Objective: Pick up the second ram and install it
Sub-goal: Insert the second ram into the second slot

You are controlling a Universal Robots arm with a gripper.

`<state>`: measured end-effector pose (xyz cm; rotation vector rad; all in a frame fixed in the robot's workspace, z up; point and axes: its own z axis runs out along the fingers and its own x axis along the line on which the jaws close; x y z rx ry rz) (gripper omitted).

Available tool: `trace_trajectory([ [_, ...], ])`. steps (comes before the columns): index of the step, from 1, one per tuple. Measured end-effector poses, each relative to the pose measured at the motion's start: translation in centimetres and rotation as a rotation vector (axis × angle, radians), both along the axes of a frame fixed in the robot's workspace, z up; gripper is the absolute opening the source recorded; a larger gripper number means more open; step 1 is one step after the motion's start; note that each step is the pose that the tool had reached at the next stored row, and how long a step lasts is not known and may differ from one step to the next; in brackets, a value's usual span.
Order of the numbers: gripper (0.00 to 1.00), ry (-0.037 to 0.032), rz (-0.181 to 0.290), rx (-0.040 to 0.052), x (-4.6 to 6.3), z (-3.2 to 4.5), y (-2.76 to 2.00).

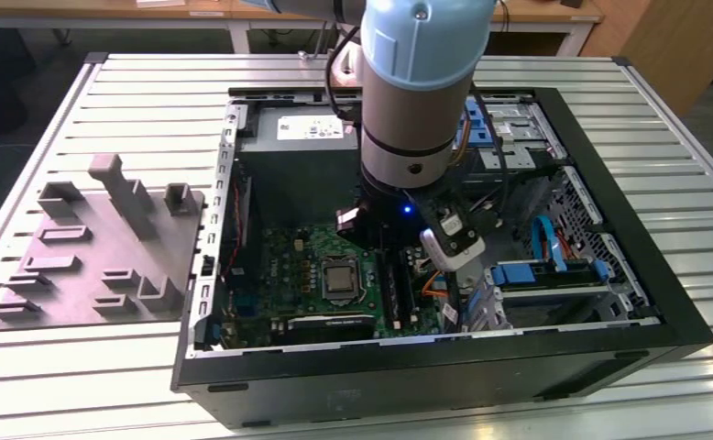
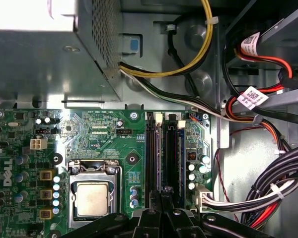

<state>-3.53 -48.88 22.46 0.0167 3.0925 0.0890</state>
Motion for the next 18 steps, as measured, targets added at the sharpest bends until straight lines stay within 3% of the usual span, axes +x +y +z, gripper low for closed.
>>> trace_trajectory([
  [18,0.12,0.0001,0.0,-0.0002,0.0,-0.24,0.0],
])
